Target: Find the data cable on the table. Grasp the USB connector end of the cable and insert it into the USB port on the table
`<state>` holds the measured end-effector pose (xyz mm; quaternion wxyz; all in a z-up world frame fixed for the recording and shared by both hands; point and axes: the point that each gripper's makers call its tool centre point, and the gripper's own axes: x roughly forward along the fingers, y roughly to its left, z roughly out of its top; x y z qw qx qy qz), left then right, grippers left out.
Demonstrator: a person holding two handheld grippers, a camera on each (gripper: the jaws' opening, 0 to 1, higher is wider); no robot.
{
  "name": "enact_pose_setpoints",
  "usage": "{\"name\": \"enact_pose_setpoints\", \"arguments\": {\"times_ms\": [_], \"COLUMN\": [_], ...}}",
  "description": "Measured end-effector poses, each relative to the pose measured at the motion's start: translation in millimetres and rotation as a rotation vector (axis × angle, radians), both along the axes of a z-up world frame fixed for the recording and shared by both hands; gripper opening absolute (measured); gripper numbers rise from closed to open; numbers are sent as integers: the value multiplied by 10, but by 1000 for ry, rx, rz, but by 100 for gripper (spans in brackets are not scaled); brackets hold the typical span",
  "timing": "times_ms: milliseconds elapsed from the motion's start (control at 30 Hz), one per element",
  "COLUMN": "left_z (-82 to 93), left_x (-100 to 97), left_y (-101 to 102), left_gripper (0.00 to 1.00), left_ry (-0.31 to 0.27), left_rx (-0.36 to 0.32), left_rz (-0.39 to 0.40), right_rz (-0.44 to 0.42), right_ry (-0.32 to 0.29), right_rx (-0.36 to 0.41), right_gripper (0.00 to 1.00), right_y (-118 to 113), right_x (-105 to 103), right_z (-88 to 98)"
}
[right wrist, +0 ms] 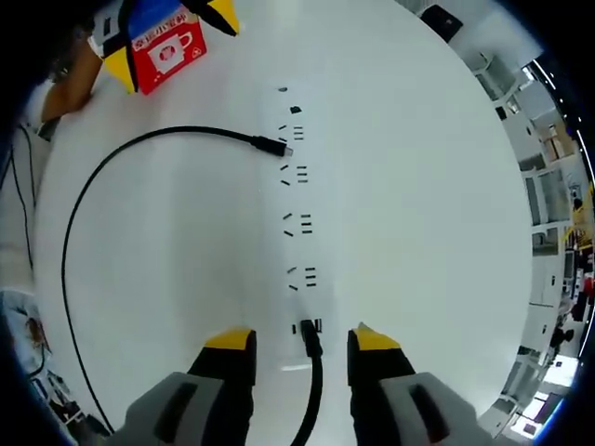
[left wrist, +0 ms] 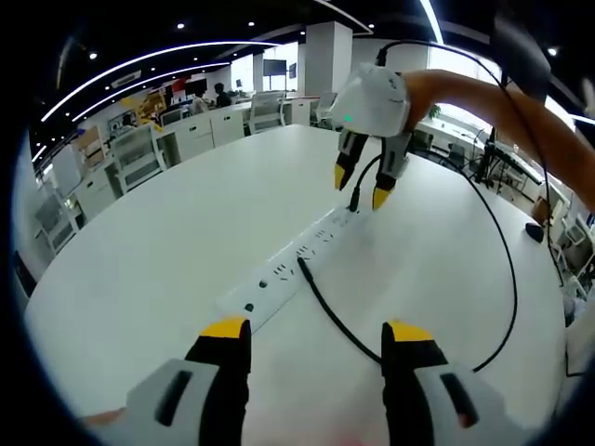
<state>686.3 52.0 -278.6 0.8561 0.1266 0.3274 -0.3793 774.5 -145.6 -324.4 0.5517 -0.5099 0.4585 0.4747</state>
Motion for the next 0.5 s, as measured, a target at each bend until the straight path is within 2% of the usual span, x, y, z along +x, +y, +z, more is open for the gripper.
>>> {"name": "enact_pose_setpoints", "arguments": {"times_ms": [133, 333, 500], "left_z": [1, -4, -4], "left_x": [0, -2, -1], "left_y": [-4, -17, -22], "left_gripper": [57, 57, 57], "left_ry": [-1, -2, -4], "left_rx": [-2, -2, -3], "left_rz": [0, 0, 0], "right_rz": [-15, -43, -73], "right_ry": [-11, -67, -133], "right_rx": [26, 64, 148], "right_gripper": [40, 40, 40], "right_y": [-10, -48, -23], "right_x": [-56, -59, -17], "right_z": [44, 113, 229]}}
